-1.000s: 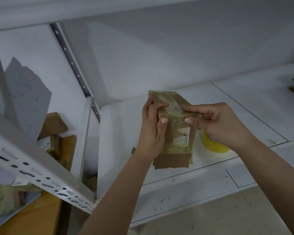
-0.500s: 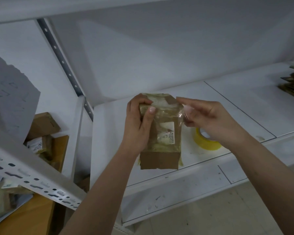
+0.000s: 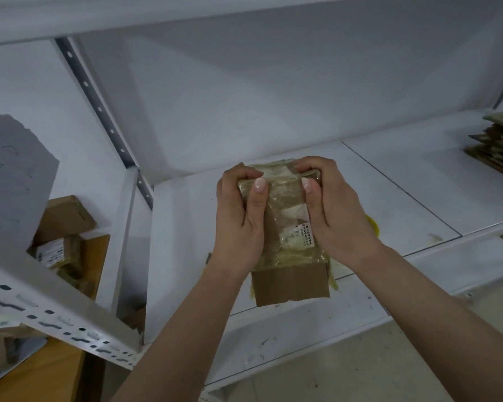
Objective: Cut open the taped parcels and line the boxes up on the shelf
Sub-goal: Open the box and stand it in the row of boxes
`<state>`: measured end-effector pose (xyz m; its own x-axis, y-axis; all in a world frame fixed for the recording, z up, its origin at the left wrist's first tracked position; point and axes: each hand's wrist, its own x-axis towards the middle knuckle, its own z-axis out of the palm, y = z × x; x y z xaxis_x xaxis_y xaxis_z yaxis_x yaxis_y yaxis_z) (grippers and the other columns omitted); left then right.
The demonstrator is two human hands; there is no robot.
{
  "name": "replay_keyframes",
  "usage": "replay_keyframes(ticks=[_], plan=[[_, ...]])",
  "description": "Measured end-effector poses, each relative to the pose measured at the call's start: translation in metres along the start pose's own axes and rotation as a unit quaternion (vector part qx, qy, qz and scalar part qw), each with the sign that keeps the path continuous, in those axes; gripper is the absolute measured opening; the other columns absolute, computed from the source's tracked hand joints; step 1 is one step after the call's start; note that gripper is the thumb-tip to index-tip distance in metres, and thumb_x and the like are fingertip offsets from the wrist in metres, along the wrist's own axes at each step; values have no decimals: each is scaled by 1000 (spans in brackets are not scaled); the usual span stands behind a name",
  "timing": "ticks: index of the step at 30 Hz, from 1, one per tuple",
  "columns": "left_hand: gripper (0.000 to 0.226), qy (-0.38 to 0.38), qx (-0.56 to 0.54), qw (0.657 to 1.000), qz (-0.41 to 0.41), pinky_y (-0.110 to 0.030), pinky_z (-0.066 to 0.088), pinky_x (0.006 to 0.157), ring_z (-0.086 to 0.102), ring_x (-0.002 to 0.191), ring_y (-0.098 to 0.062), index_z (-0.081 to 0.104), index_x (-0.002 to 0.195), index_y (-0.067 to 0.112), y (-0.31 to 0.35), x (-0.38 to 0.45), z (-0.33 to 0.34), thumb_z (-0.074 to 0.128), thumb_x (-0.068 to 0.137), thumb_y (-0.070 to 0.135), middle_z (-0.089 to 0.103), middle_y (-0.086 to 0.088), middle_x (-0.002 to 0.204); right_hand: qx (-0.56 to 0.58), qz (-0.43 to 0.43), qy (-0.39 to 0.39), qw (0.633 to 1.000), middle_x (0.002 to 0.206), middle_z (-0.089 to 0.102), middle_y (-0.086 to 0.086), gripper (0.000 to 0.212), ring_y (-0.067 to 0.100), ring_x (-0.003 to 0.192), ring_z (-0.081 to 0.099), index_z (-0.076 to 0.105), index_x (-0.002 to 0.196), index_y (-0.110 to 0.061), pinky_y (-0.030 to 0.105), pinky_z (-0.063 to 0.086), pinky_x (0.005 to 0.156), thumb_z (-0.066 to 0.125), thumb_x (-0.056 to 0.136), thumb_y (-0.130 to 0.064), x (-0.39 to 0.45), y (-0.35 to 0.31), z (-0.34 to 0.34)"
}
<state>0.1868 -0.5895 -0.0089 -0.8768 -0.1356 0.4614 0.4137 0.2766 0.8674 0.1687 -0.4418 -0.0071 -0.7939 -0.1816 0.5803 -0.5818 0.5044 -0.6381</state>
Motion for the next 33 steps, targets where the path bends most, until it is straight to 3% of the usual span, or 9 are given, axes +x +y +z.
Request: replay_keyframes(ticks=[3,6,8,12,15,19,23,27,33], plan=[[29,-11,14,1000,5,-48,44,100,53,117,-27,48,111,21,3,3,-3,39,95,43,55,-11,121,26,-2,10,1000,112,63,7,38,22,96,62,51,124,-2,33,48,82,34,101,-26,0,1,-4],[29,-21,14,1000,2,-50,44,100,54,118,-29,50,111,21,2,7,-9,40,94,42,56,-12,121,67,-4,-37,997,133,56,-1,42,14,133,46,56,127,-11,25,38,108,41,99,-38,2,7,-15],[27,-20,15,999,21,-50,43,101,53,120,-28,50,111,20,1,9,-11,41,96,40,56,-9,123,75,-32,-44,996,139,53,0,37,14,140,38,56,129,-14,21,31,113,51,97,-33,3,9,-19],[29,-25,24,996,82,-44,43,102,50,121,-31,48,109,17,-4,5,-6,43,94,41,52,-7,123,149,-46,4,988,119,65,12,23,22,123,58,65,113,-6,31,43,107,62,90,-11,1,13,-15],[31,-15,24,996,82,-34,40,106,47,125,-26,49,110,15,-16,0,-2,45,92,40,48,-10,129,157,-35,-14,987,118,66,13,23,21,122,58,67,112,-4,42,44,107,64,90,-9,-3,21,-13],[40,-16,10,996,86,-41,39,108,45,130,-28,50,113,11,-31,-9,4,50,94,47,45,-17,135,157,-60,-30,985,114,68,-3,29,14,120,58,66,116,-12,28,44,104,63,88,-20,-9,24,-6],[31,-32,-51,996,66,-43,42,108,45,135,-25,56,113,2,-42,-18,6,57,92,24,48,-12,140,174,-47,9,984,98,73,-1,20,12,101,65,70,106,-10,26,51,89,65,87,-10,-16,27,6],[9,-35,-100,992,63,-46,40,109,54,127,-16,64,96,8,-44,-16,2,62,88,7,63,8,120,159,-58,2,986,98,73,4,19,17,100,67,72,103,-7,29,52,89,65,87,-14,-19,32,9],[4,-28,-67,993,92,-63,30,110,59,117,-9,62,85,9,-48,-18,8,64,88,9,65,29,102,113,-64,31,991,92,74,1,9,15,92,69,77,89,-7,24,45,99,71,83,-11,-19,34,20]])
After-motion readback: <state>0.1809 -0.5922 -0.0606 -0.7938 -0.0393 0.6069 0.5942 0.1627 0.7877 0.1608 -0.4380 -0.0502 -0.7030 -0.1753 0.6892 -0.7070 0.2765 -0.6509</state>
